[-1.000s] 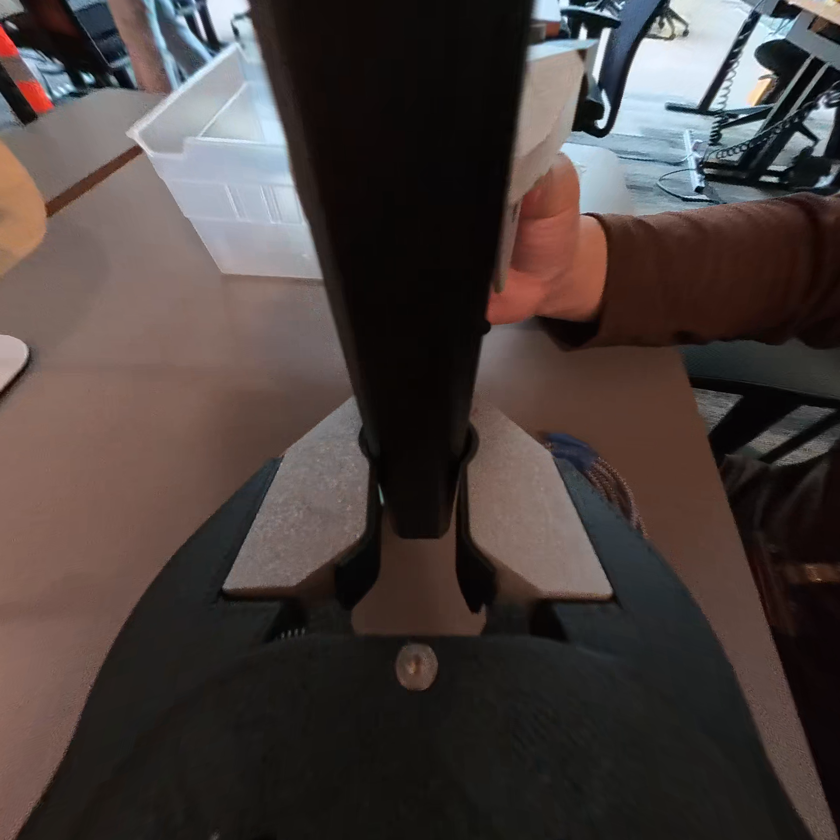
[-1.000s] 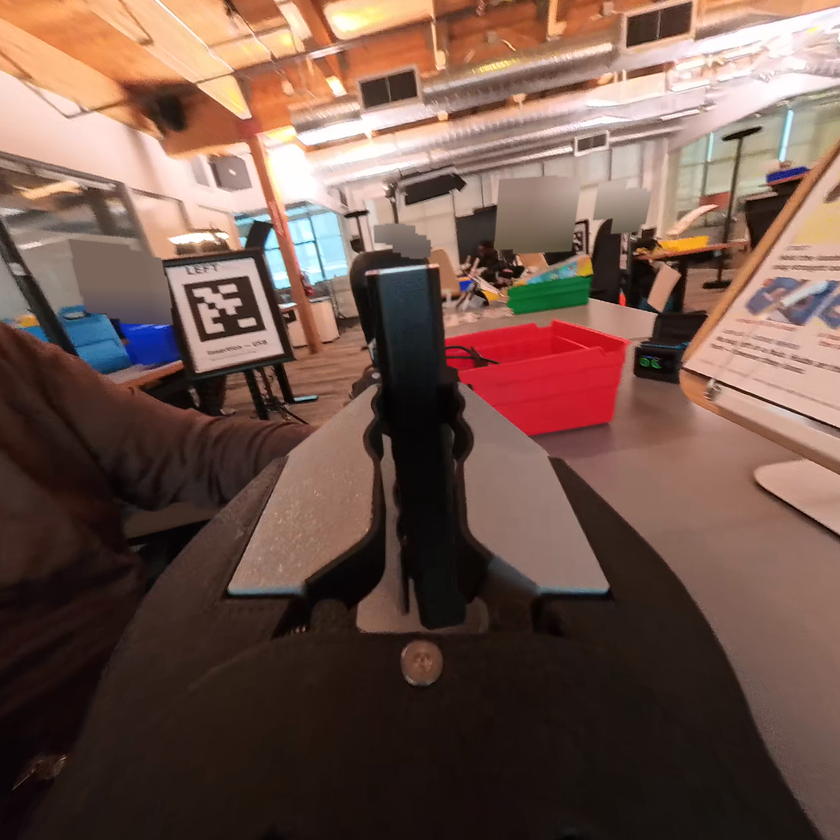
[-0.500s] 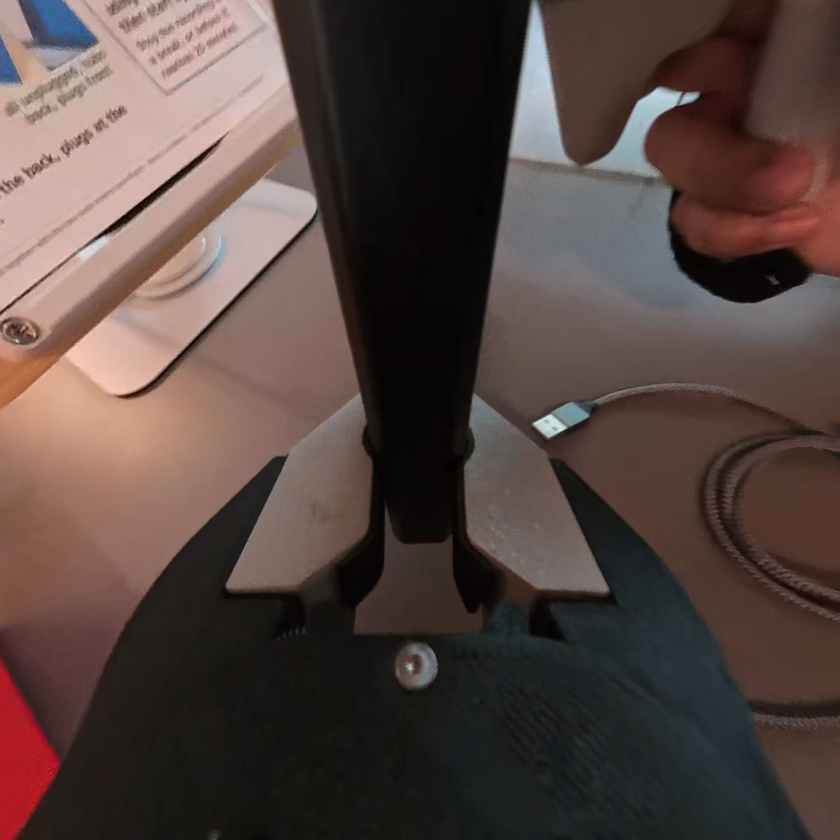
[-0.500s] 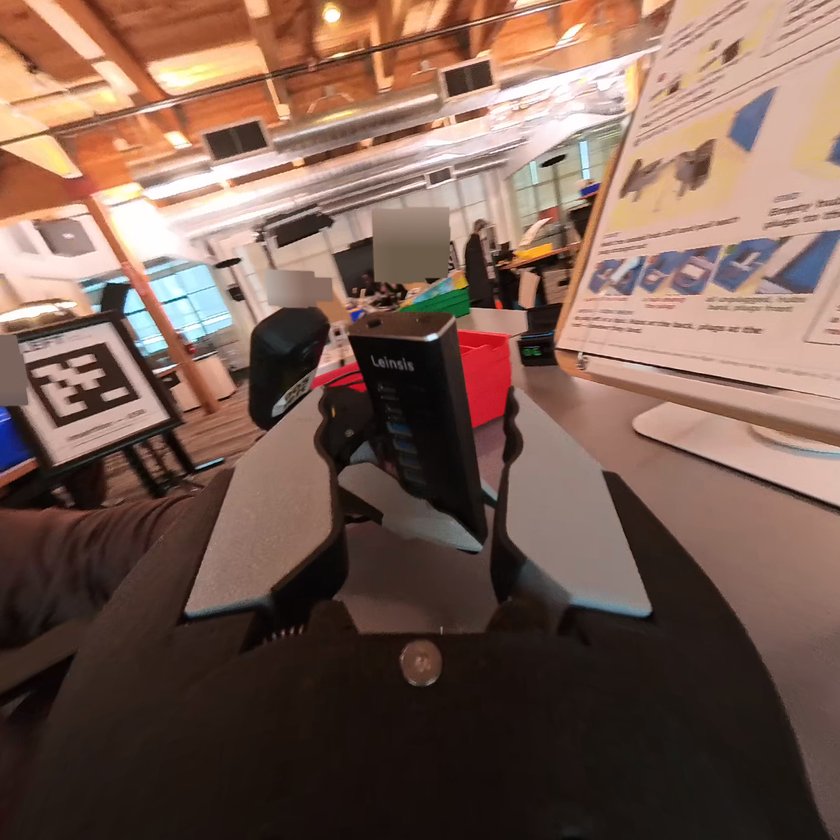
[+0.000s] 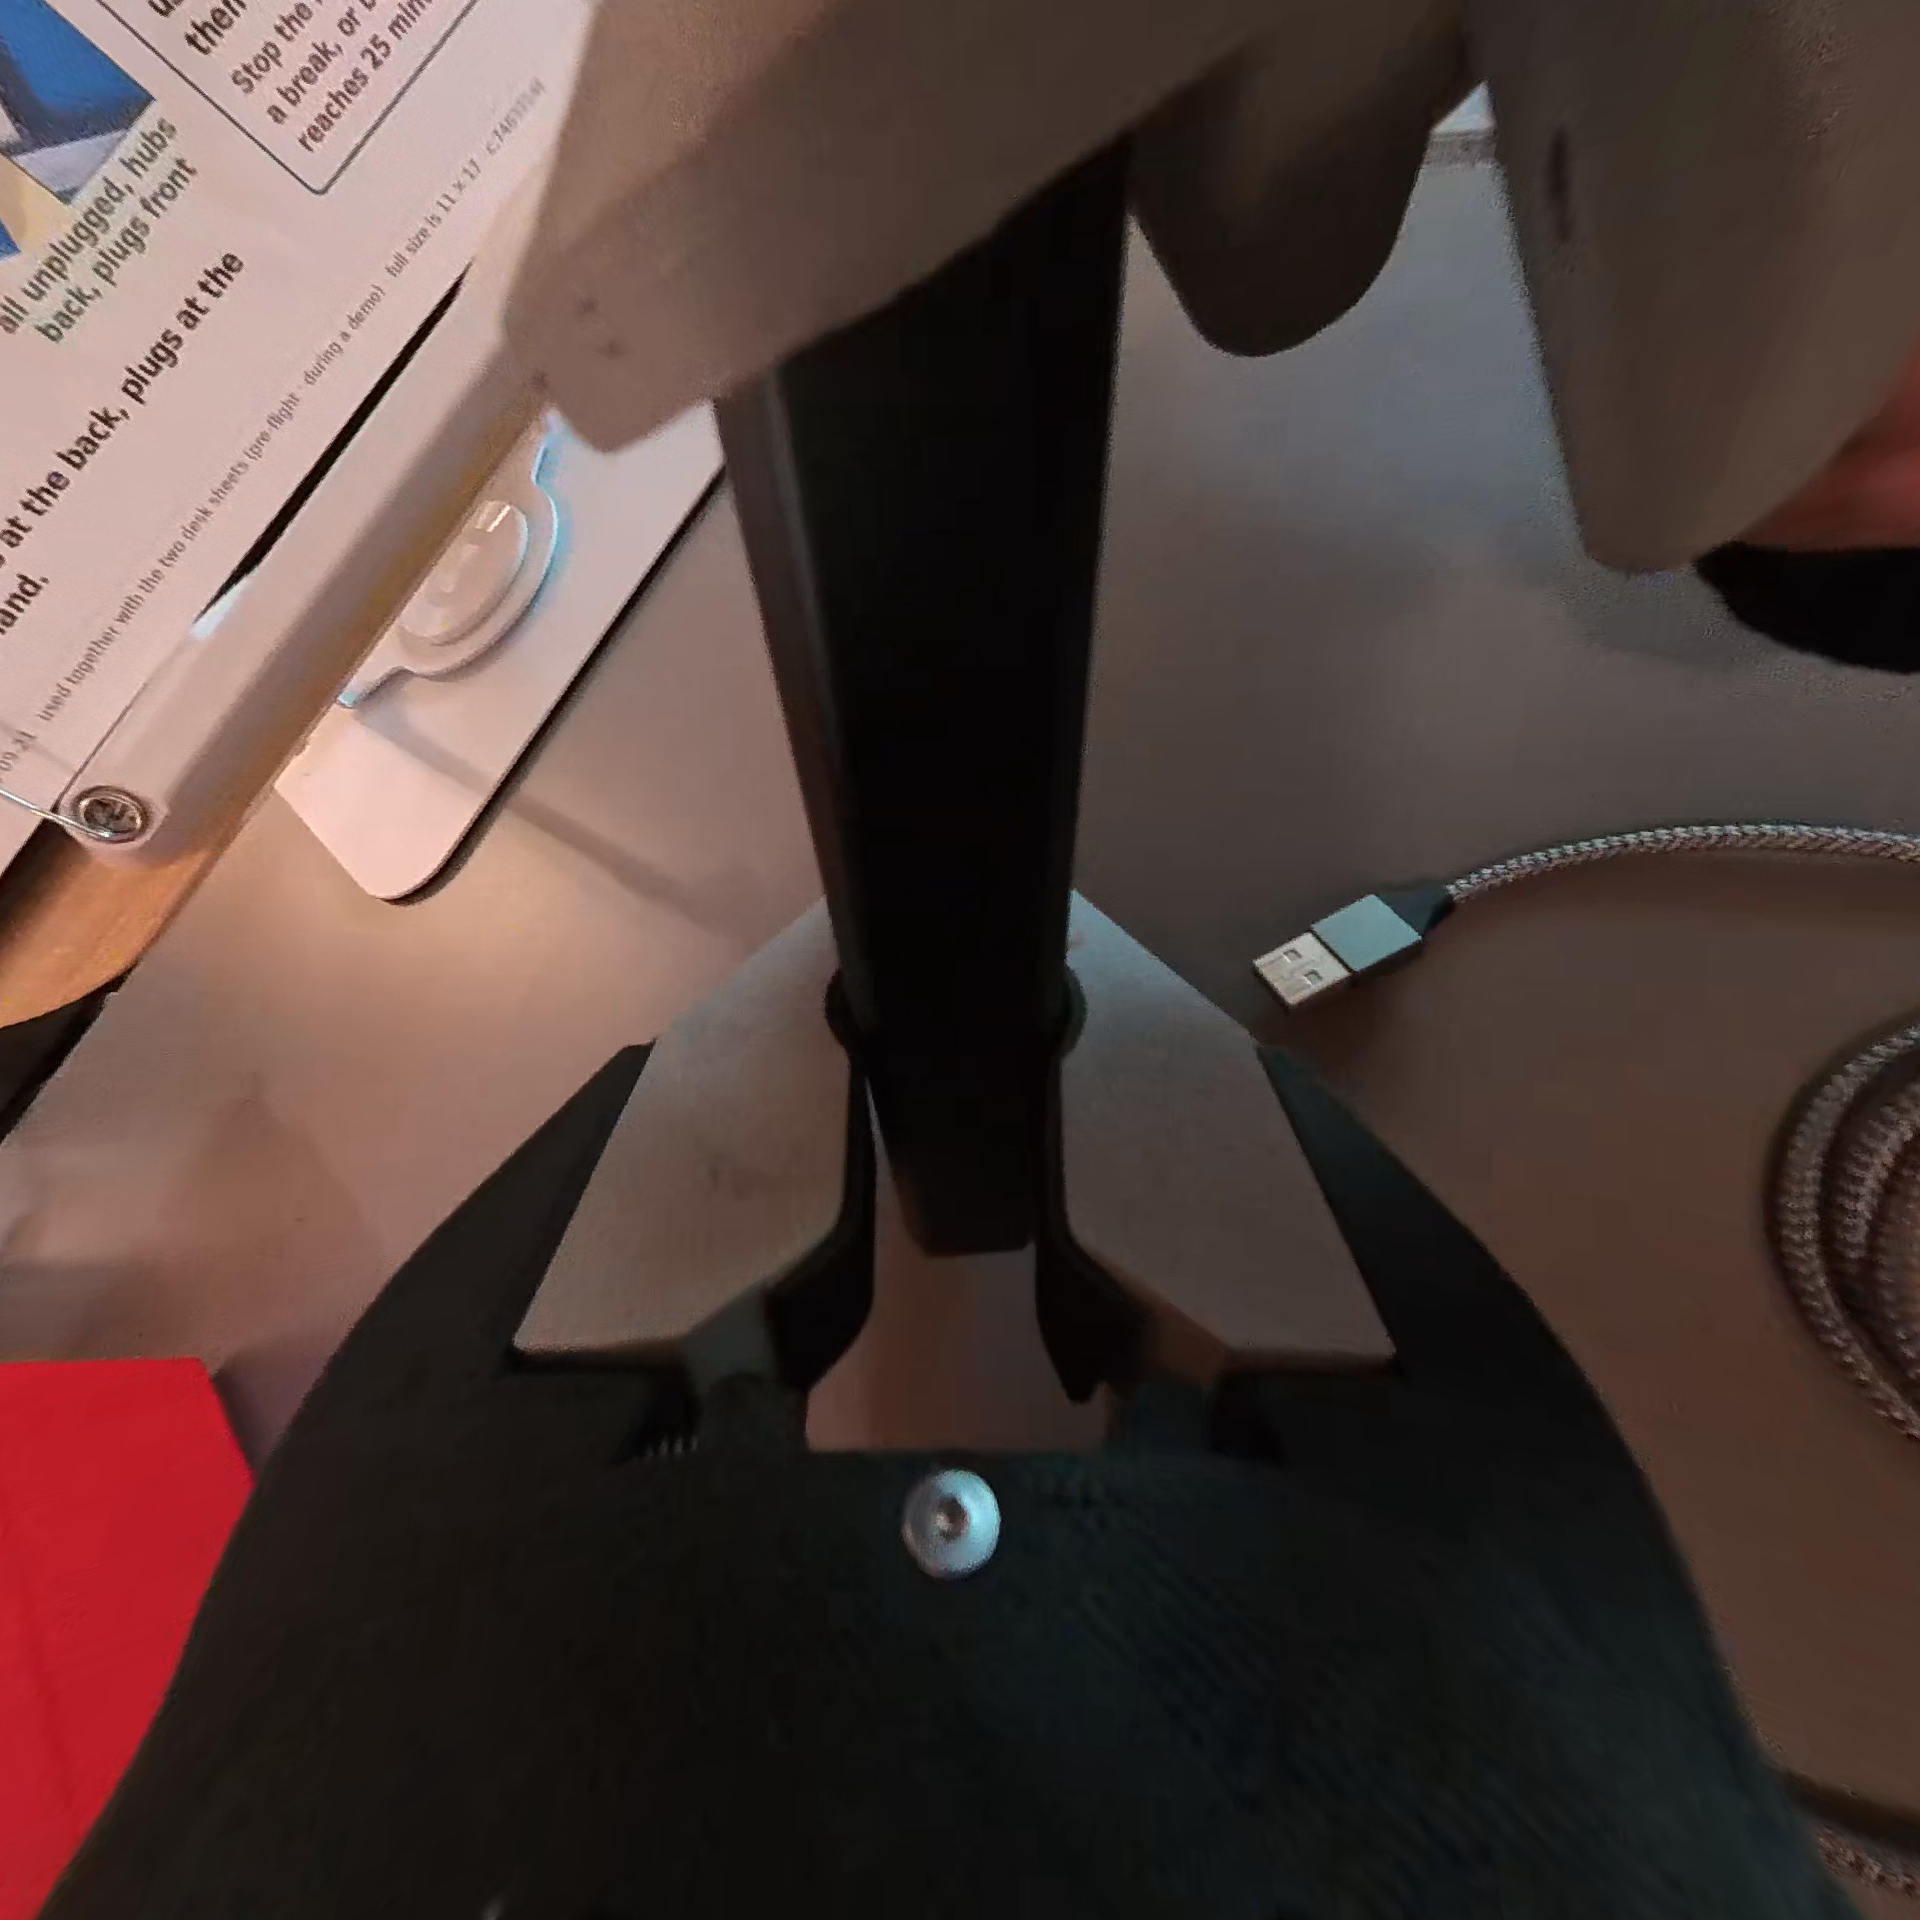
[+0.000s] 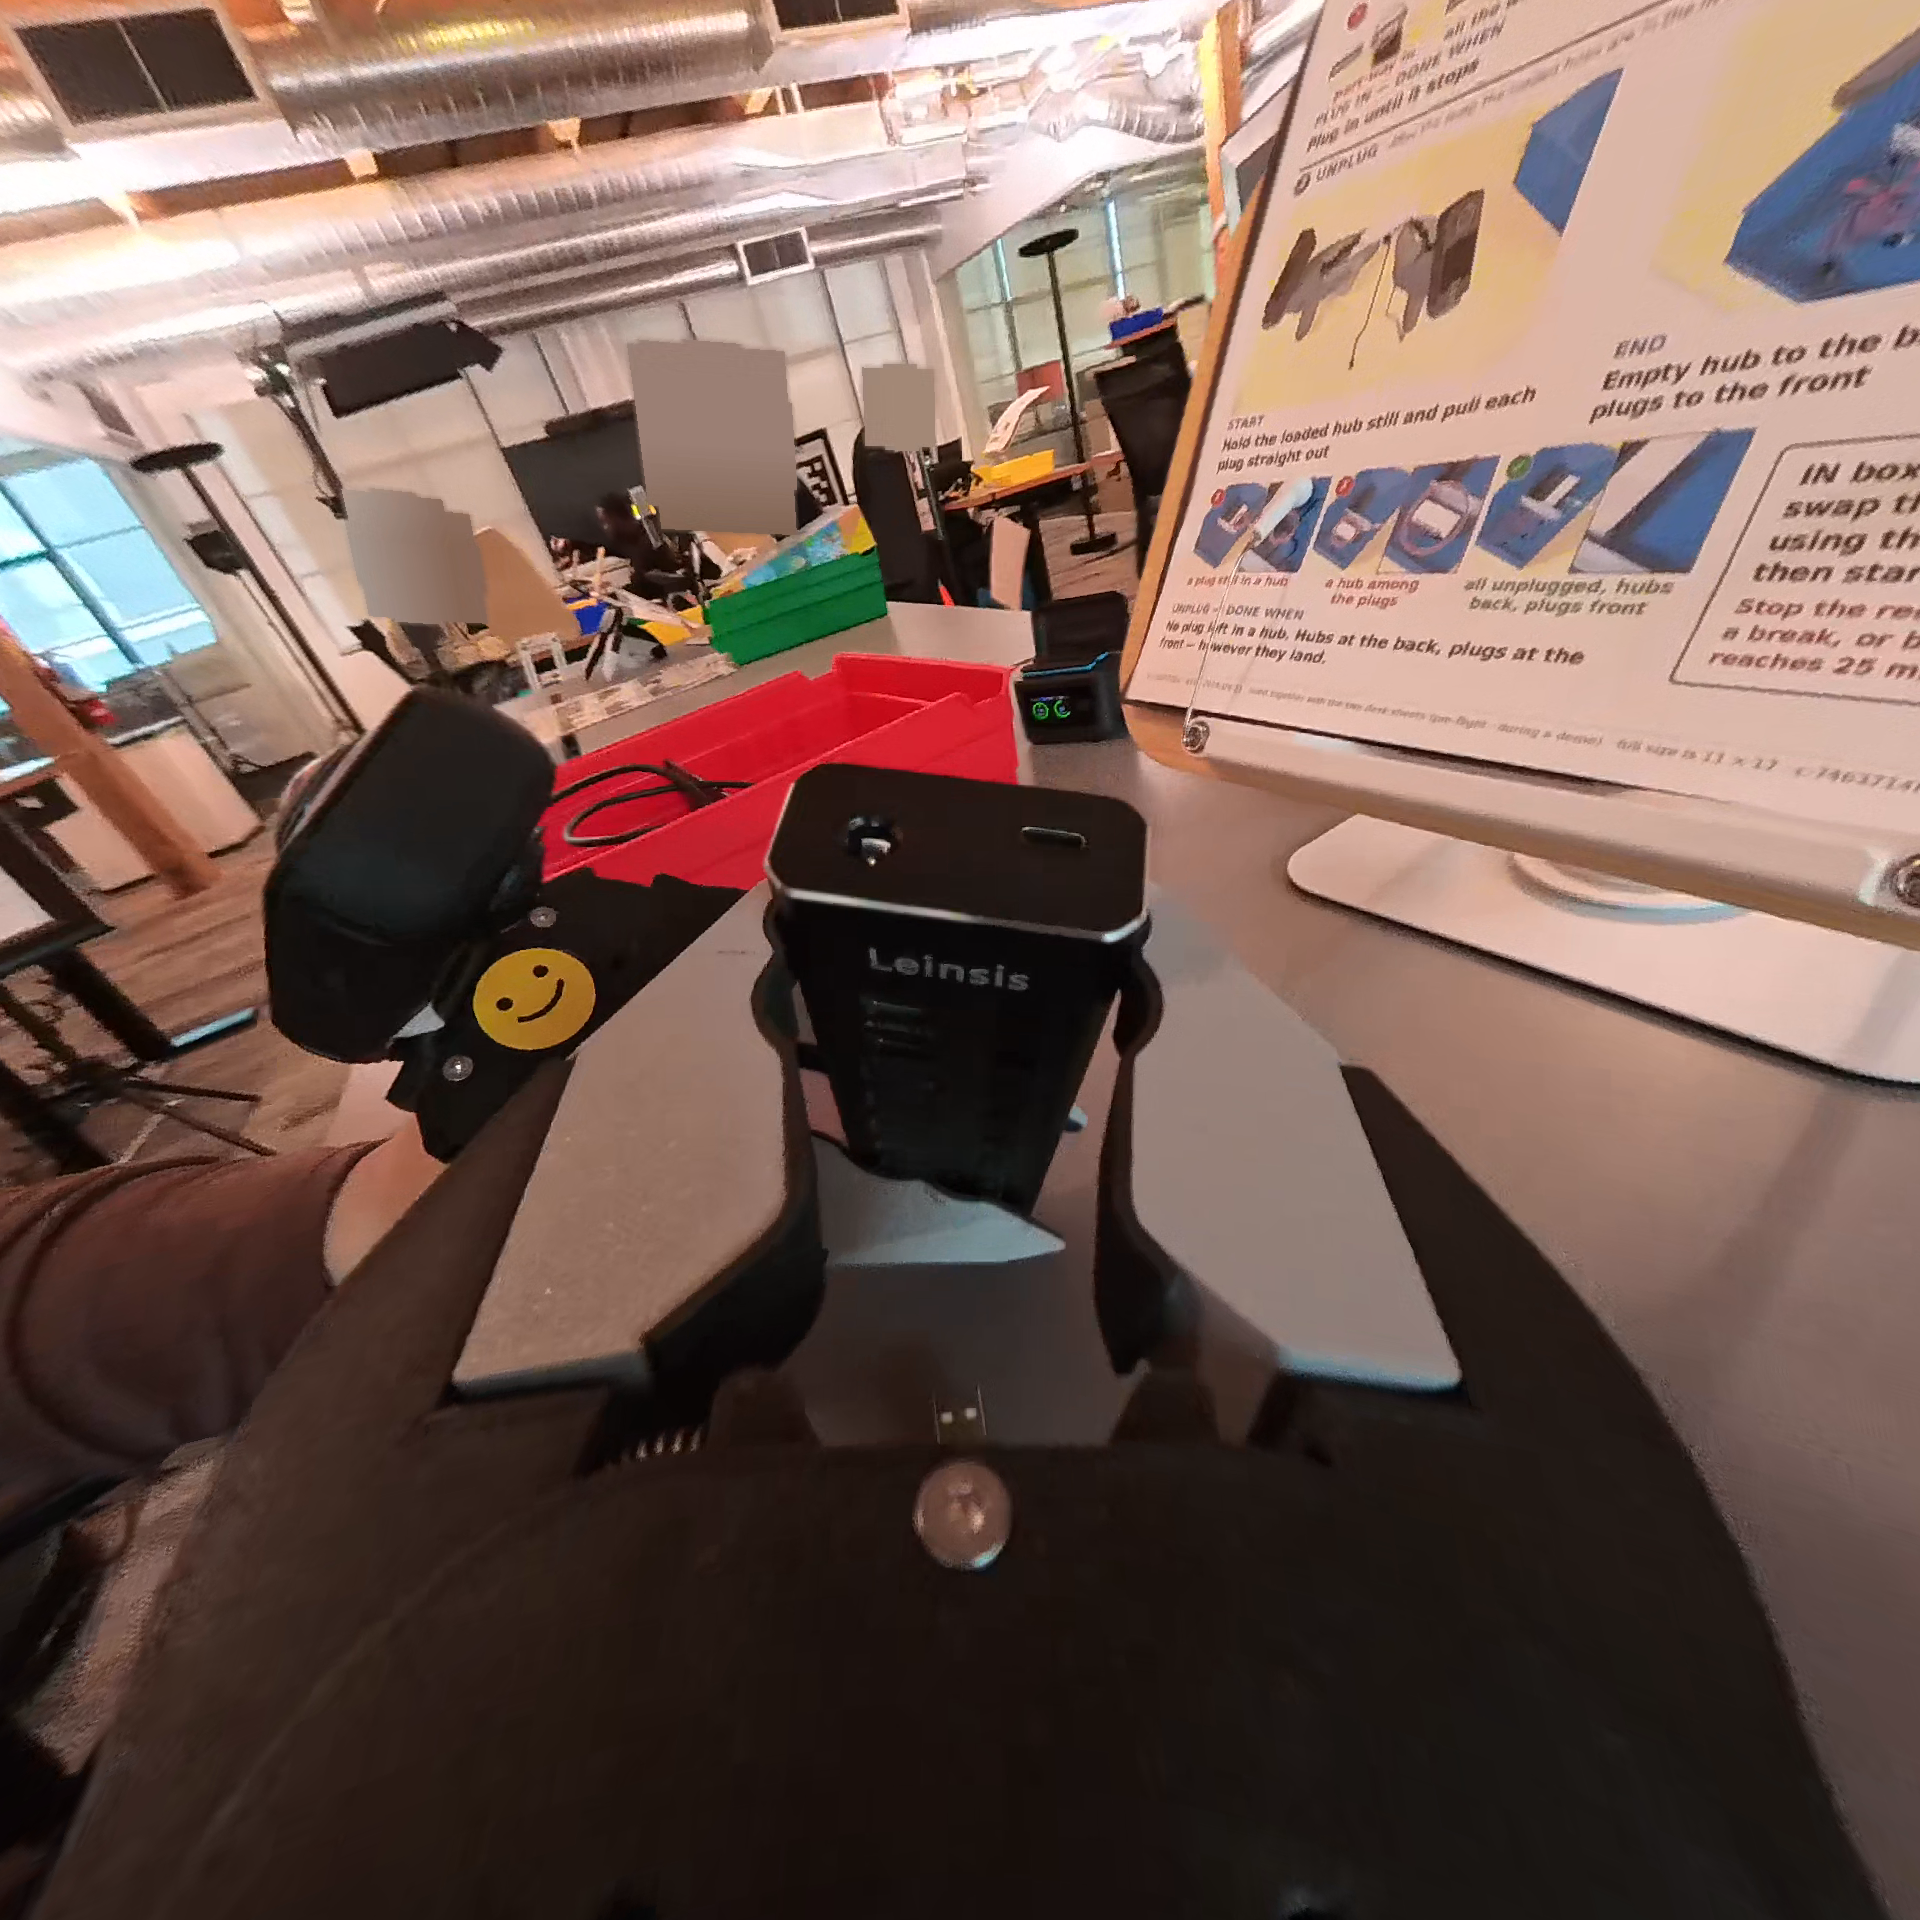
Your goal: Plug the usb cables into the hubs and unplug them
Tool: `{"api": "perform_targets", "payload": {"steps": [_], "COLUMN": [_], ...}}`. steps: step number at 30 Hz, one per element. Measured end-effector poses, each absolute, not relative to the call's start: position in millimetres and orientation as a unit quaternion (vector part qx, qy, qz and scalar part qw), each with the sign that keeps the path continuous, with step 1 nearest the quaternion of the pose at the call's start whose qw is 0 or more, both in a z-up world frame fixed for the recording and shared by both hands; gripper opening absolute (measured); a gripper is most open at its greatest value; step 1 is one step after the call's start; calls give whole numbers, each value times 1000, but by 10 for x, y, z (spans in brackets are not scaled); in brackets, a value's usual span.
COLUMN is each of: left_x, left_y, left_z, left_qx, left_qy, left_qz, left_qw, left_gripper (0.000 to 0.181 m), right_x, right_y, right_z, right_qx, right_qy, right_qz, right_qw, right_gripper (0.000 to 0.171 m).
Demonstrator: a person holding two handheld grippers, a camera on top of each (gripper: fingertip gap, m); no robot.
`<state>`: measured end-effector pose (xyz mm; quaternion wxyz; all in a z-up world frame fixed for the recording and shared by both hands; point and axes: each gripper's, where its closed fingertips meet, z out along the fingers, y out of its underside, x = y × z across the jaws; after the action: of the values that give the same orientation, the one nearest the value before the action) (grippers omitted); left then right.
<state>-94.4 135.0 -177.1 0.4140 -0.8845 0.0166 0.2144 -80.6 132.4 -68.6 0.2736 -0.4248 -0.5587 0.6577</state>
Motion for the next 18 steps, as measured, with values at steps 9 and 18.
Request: {"api": "perform_targets", "payload": {"steps": [9,18], "left_x": [-860,-914], "left_y": [1413,1373], "left_z": [-1716,-1710], "left_qx": [-873,-873], "left_qy": [33,20], "left_qz": [219,194], "left_qw": [434,446], "left_gripper": [32,36], "right_x": [-802,-787], "right_y": [1307,1160], "right_z": [-710,-725], "right_qx": [-430,-407], "right_qy": [-545,-564], "right_qz": [681,686], "right_qw": [233,216], "right_gripper": [58,60]}}
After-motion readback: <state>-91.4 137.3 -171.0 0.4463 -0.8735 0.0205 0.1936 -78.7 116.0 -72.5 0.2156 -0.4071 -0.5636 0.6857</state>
